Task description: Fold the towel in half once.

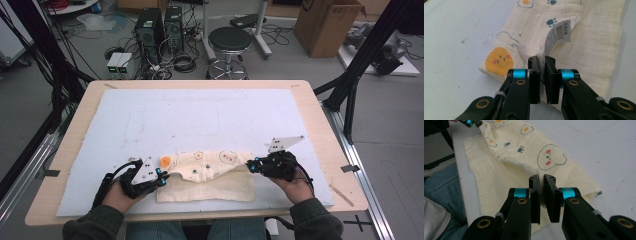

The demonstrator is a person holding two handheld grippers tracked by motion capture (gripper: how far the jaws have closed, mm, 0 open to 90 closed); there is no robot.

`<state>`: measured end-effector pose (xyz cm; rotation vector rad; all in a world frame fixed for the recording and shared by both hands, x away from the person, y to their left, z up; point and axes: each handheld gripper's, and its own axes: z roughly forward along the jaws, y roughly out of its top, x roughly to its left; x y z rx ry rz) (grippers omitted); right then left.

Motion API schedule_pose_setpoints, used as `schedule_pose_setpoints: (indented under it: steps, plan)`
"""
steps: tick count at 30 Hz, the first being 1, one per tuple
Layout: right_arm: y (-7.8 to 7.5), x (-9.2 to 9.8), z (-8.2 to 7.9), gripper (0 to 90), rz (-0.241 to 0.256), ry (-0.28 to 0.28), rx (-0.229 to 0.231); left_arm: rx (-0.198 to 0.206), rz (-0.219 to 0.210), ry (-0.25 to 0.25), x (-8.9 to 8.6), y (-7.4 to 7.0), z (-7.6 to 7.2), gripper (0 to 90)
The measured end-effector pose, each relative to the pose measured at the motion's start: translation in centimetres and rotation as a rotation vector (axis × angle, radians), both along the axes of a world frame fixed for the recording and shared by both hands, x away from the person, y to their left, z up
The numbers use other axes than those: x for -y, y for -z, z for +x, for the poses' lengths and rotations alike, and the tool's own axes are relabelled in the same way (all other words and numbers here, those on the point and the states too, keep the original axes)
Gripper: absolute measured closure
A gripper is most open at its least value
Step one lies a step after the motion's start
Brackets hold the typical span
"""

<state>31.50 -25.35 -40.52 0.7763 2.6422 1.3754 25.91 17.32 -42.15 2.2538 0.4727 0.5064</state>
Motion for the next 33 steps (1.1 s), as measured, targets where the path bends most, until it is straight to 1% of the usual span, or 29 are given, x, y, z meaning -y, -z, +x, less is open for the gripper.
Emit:
schedule_pose_setpoints:
  steps: [2, 3, 6, 8, 9, 12, 14, 15, 16, 17, 19, 21, 22, 25, 27, 28, 31, 32, 33]
  plan:
    - [0.1, 0.0, -0.4, 83.8, 0.000, -0.003, 0.004, 0.005, 0.001, 0.001, -0.2, 0.0, -0.4, 83.3]
    - [0.1, 0.0, -0.7, 83.8, -0.003, -0.001, -0.002, 0.001, 0.004, 0.006, -0.2, 0.0, -0.5, 83.3]
    - [0.3, -0.1, -1.4, 83.8, -0.009, -0.012, 0.000, 0.002, 0.004, 0.015, -0.4, 0.1, -0.9, 83.3]
    - [0.5, -0.1, -1.7, 83.8, -0.013, -0.017, -0.008, -0.001, 0.007, 0.015, -0.4, 0.3, -1.2, 83.1]
    - [0.6, -0.1, -1.9, 83.8, -0.015, -0.020, -0.003, -0.005, 0.008, 0.015, -0.5, 0.4, -1.3, 83.0]
    - [0.9, -0.1, -2.3, 83.7, -0.026, -0.026, -0.012, -0.008, 0.012, 0.017, -0.7, 0.6, -1.6, 83.1]
    - [1.1, -0.1, -2.5, 83.6, -0.047, -0.031, -0.012, -0.011, 0.013, 0.023, -0.7, 0.6, -1.7, 83.1]
    - [1.2, -0.1, -2.7, 83.6, -0.054, -0.032, -0.019, -0.011, 0.015, 0.022, -0.7, 0.7, -1.8, 83.0]
    - [1.4, -0.2, -2.8, 83.6, -0.057, -0.037, -0.020, -0.011, 0.022, 0.025, -0.8, 0.6, -1.8, 83.2]
    - [1.5, -0.2, -2.9, 83.6, -0.061, -0.040, -0.016, -0.011, 0.023, 0.024, -0.8, 0.6, -1.8, 83.3]
    - [1.7, -0.1, -3.0, 83.6, -0.061, -0.040, -0.029, -0.004, 0.020, 0.020, -0.9, 0.6, -1.9, 84.1]
    - [1.8, -0.1, -3.2, 83.6, -0.060, -0.045, -0.026, 0.000, 0.022, 0.020, -1.0, 0.7, -2.1, 84.3]
    - [1.8, -0.1, -3.3, 83.6, -0.059, -0.042, -0.028, 0.000, 0.030, 0.023, -1.0, 0.7, -2.1, 84.4]
    - [1.6, 0.1, -3.4, 83.6, -0.057, -0.046, -0.021, 0.003, 0.032, 0.019, -1.3, 0.7, -2.2, 85.4]
    - [1.4, 0.3, -3.5, 83.6, -0.055, -0.039, -0.014, 0.004, 0.020, 0.013, -1.5, 0.7, -2.3, 85.6]
    - [1.2, 0.5, -3.5, 83.6, -0.046, -0.034, -0.009, 0.004, 0.021, 0.014, -1.5, 0.6, -2.4, 85.6]
    - [0.8, 0.7, -3.6, 83.6, -0.035, -0.032, -0.001, 0.009, 0.030, 0.029, -1.4, 0.7, -2.8, 85.5]
    - [0.7, 0.7, -3.6, 83.6, -0.040, -0.034, -0.003, 0.010, 0.037, 0.033, -1.3, 0.7, -2.9, 85.1]
    - [0.8, 0.7, -3.7, 83.6, -0.040, -0.038, -0.003, 0.010, 0.035, 0.037, -1.2, 0.8, -3.0, 84.6]
